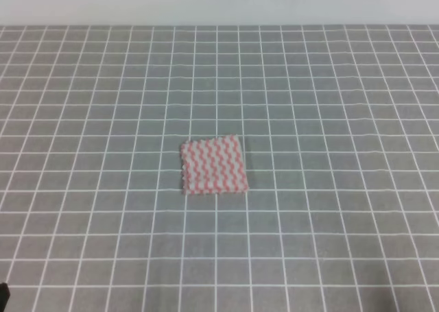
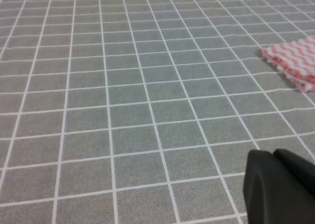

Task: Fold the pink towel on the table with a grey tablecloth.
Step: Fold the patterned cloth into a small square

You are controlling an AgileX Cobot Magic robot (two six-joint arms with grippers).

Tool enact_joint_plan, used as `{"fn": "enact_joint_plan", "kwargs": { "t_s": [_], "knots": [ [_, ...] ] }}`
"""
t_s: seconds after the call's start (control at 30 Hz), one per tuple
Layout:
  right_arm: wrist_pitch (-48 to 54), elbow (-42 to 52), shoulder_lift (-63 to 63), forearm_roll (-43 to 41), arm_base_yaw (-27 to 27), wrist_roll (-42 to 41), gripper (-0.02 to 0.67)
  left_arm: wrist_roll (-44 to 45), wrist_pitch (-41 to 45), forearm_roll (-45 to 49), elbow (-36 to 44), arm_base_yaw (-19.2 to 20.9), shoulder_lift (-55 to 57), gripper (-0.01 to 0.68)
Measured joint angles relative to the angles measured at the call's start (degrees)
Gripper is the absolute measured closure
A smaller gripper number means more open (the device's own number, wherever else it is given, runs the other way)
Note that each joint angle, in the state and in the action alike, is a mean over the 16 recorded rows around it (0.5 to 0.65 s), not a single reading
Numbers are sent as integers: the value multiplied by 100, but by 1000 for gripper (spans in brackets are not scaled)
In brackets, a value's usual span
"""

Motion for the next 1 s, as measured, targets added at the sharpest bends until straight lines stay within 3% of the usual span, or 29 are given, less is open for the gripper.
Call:
{"fn": "enact_joint_plan", "kwargs": {
  "t_s": [1.0],
  "knots": [
    [28,-29,28,7,-2,0,664,0,0,8,0,-2,4,676]
  ]
}}
